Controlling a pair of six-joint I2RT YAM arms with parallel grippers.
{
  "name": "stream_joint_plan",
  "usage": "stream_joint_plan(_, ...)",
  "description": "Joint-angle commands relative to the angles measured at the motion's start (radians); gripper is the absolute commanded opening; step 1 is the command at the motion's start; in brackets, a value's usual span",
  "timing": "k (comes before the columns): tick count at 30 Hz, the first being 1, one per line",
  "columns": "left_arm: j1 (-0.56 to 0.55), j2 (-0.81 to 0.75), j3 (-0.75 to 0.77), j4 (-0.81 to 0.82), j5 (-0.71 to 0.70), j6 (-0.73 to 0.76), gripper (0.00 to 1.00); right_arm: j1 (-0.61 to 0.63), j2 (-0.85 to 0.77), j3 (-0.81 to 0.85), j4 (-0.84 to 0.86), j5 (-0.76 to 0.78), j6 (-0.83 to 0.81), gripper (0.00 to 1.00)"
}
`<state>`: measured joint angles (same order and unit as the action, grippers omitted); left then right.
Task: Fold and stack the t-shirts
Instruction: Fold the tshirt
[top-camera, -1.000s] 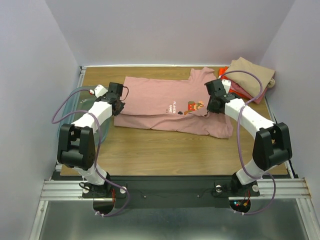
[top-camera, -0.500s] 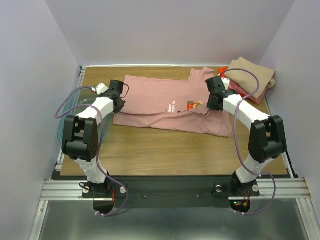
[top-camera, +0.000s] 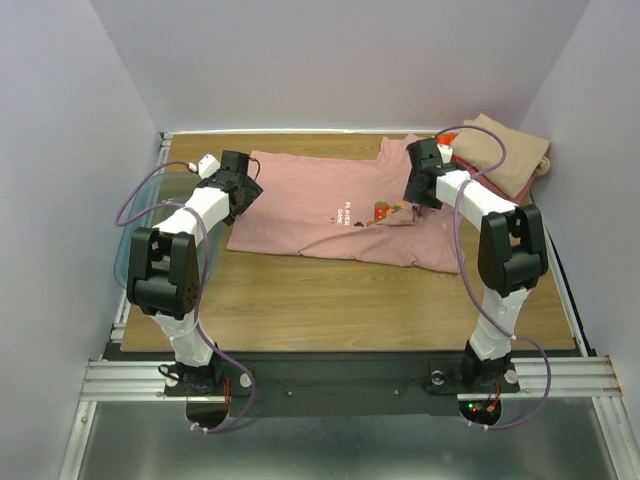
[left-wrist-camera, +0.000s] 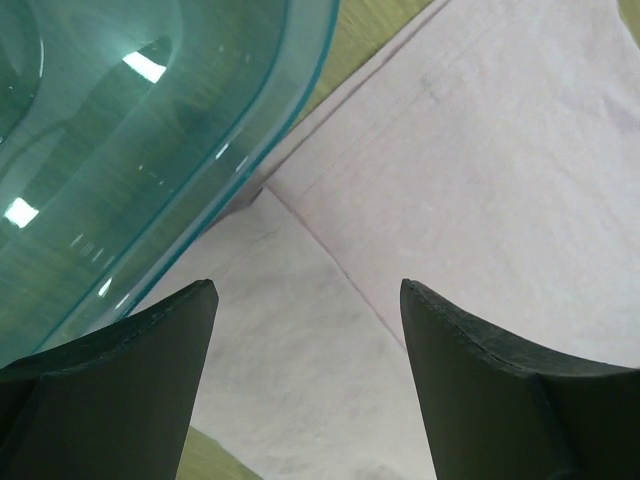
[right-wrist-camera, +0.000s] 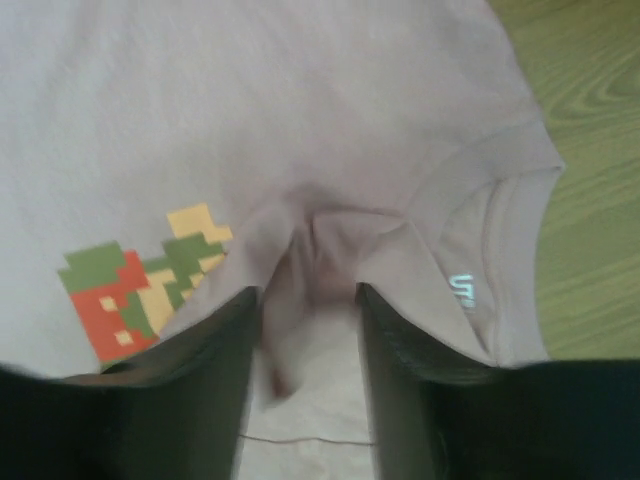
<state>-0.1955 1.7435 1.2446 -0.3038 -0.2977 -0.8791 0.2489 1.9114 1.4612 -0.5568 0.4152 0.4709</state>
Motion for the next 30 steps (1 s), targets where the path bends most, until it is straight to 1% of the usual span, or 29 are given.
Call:
stream_joint_plan(1,-0.024,-0.064,0.039,0.008,0.023,0.041,0.86,-0.008,0.018,0.086,0.034,-0.018,-0.006,0.63)
stream_joint_plan(3,-0.042,-0.079,0.045,0.011,0.032,0.058,0.86,-0.010,0.005,0.099,0.034,-0.029,-0.009,0.69)
stream_joint_plan(5,-0.058,-0.093,0.042,0.011,0.031,0.060,0.86,-0.010,-0.021,0.061,0.034,-0.045,-0.006,0.71)
stream_joint_plan(7,-0.087,-0.111,0.036,0.017,0.032,0.069,0.87,-0.010,-0.078,0.018,0.035,-0.078,-0.002,0.84)
stream_joint_plan(9,-0.104,-0.117,0.033,0.019,0.037,0.075,0.87,-0.010,-0.123,-0.063,0.037,-0.108,0.008,0.87)
stream_joint_plan(11,-0.127,-0.128,0.016,0.023,0.051,0.078,0.87,-0.008,-0.176,-0.152,0.061,-0.180,0.017,0.87)
stream_joint_plan(12,-0.134,-0.133,0.007,0.026,0.055,0.078,0.87,-0.008,-0.190,-0.153,0.080,-0.208,0.020,0.87)
stream_joint_plan(14,-0.156,-0.153,-0.046,0.038,0.058,0.071,0.87,-0.008,-0.219,-0.260,0.156,-0.353,0.018,0.88)
stream_joint_plan(15,-0.162,-0.159,-0.047,0.048,0.061,0.069,0.87,-0.008,-0.221,-0.271,0.178,-0.354,0.017,0.94)
stream_joint_plan(16,-0.166,-0.165,-0.080,0.054,0.074,0.069,0.87,-0.008,-0.218,-0.280,0.193,-0.409,0.017,0.99)
stream_joint_plan(20,-0.177,-0.206,-0.177,0.091,0.106,0.058,0.87,-0.008,-0.164,-0.254,0.236,-0.486,0.006,1.00)
stream_joint_plan(25,-0.176,-0.257,-0.270,0.106,0.097,0.048,0.87,-0.008,-0.066,-0.188,0.250,-0.486,0.008,1.00)
stream_joint_plan(29,-0.177,-0.269,-0.300,0.103,0.085,0.048,0.88,-0.007,0.023,-0.096,0.259,-0.497,-0.002,1.00)
stream_joint_plan(30,-0.177,-0.269,-0.298,0.097,0.080,0.049,0.87,-0.007,0.041,-0.041,0.261,-0.501,-0.006,1.00)
